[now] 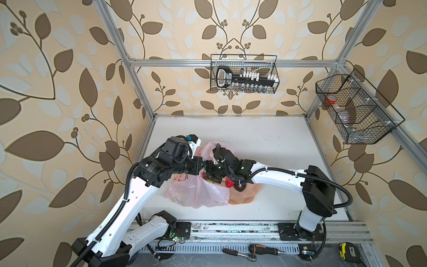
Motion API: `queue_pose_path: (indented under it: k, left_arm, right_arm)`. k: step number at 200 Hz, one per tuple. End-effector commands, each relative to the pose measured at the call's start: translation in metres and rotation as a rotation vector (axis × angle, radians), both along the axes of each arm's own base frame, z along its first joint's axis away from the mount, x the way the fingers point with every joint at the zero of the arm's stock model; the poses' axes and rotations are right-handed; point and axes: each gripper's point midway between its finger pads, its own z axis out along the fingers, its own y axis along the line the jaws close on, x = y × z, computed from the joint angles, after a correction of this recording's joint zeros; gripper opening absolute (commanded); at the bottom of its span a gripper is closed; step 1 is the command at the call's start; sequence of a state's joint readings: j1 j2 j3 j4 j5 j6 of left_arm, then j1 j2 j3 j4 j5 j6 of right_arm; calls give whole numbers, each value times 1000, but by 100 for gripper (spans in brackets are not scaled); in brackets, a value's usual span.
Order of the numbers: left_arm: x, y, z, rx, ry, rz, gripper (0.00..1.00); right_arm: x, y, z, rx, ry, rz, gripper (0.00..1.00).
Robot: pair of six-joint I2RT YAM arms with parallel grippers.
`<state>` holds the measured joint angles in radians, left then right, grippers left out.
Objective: Place the fruits into the plastic bag
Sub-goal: 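Open the right gripper to release the dragon fruit inside the bag, then withdraw the right gripper from the bag over the pink plate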
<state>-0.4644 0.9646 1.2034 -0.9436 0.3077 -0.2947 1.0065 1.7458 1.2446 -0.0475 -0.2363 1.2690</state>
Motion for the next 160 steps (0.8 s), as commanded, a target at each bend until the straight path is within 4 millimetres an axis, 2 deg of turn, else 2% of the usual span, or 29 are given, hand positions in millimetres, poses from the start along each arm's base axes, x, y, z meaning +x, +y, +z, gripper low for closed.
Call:
queue_pose_path:
  k: [1,54,83,160]
  left_arm:
    - [1,17,-11,78,8,50,0]
    - [0,16,-14,76,16,46,0]
    - [-1,16,-13,71,14,44,0]
    - [-2,15,-13,66,14,41,0]
  right_arm:
    - [-7,-15,26,25,-48,11,100]
    - [-14,-50,28,-61,-91,13,100]
    - [-21,-74,20,-146,-116,16,100]
    - [-29,-166,-6,-438,-180,-37,99]
